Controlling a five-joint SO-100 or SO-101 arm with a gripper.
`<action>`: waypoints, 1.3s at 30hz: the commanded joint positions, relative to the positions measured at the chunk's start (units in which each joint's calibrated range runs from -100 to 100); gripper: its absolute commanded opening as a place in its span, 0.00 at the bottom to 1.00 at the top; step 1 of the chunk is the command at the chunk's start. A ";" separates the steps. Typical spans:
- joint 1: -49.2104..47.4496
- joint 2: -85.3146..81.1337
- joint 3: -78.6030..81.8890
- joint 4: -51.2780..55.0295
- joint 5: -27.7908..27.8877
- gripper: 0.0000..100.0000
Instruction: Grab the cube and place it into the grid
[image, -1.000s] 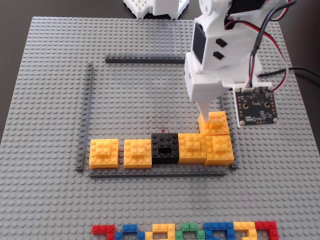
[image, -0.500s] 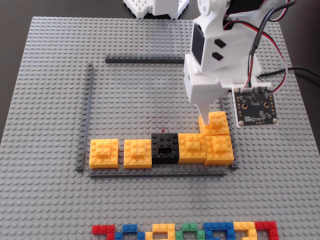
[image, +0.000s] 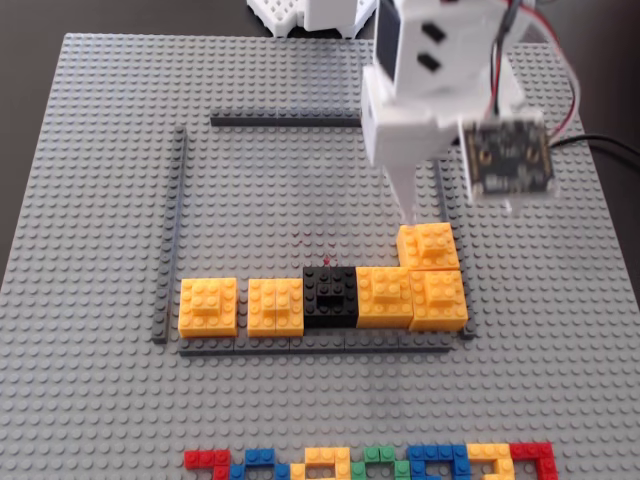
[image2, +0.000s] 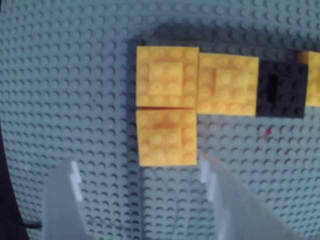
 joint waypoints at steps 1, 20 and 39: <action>0.11 -10.50 0.73 1.68 -0.34 0.24; 4.53 -43.18 18.13 5.84 -0.44 0.00; 5.86 -88.83 51.57 -0.17 1.61 0.00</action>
